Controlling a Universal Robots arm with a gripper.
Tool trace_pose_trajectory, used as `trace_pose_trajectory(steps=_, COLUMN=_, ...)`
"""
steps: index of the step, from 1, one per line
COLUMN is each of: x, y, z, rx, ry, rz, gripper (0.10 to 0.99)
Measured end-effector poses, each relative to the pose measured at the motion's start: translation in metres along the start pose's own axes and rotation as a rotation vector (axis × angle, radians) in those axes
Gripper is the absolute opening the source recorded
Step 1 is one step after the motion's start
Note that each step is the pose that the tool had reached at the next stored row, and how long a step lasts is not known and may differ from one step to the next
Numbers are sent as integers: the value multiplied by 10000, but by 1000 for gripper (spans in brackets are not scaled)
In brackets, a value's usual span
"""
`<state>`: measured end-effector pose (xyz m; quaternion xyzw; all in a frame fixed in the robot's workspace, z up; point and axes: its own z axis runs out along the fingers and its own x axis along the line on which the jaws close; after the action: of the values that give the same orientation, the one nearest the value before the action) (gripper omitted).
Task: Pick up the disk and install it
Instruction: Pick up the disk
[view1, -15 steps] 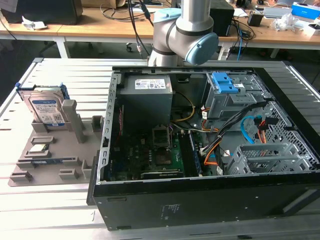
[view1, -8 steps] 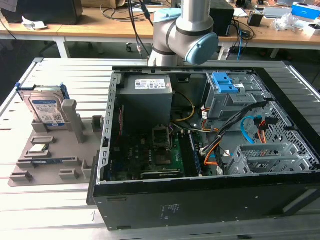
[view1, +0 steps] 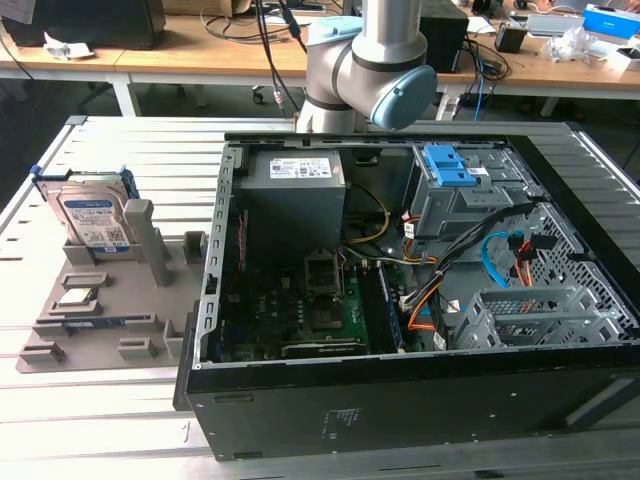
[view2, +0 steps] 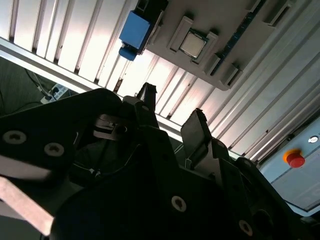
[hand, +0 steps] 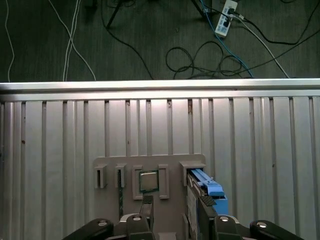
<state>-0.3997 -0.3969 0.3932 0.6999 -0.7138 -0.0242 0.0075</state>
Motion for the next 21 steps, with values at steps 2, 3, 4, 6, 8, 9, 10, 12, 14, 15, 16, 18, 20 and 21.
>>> trace_pose_trajectory(steps=2, x=0, y=0, z=0, rx=0, ry=0, rz=-1, gripper=482)
trace_pose_trajectory(steps=3, x=-5, y=-1, z=1, rx=1, ry=-1, rz=-1, gripper=482)
trace_pose_trajectory(steps=4, x=-12, y=-3, z=1, rx=1, ry=-1, rz=-2, gripper=482)
trace_pose_trajectory(steps=6, x=-49, y=-11, z=1, rx=0, ry=1, rz=-12, gripper=482)
trace_pose_trajectory(steps=8, x=-107, y=-23, z=1, rx=-1, ry=1, rz=-31, gripper=482)
trace_pose_trajectory(steps=9, x=-130, y=-29, z=3, rx=0, ry=1, rz=-40, gripper=482)
trace_pose_trajectory(steps=10, x=-169, y=-38, z=2, rx=-1, ry=2, rz=-56, gripper=482)
trace_pose_trajectory(steps=12, x=-220, y=-51, z=3, rx=-2, ry=4, rz=-76, gripper=482)
trace_pose_trajectory(steps=14, x=-280, y=-66, z=4, rx=-1, ry=4, rz=-98, gripper=482)
trace_pose_trajectory(steps=15, x=-322, y=-75, z=4, rx=-3, ry=5, rz=-114, gripper=482)
trace_pose_trajectory(steps=16, x=-352, y=-83, z=4, rx=-3, ry=6, rz=-126, gripper=482)
trace_pose_trajectory(steps=18, x=-406, y=-99, z=6, rx=-2, ry=6, rz=-148, gripper=482)
trace_pose_trajectory(steps=20, x=-457, y=-114, z=5, rx=-4, ry=8, rz=-170, gripper=482)
trace_pose_trajectory(steps=21, x=-482, y=-121, z=6, rx=-4, ry=8, rz=-181, gripper=482)
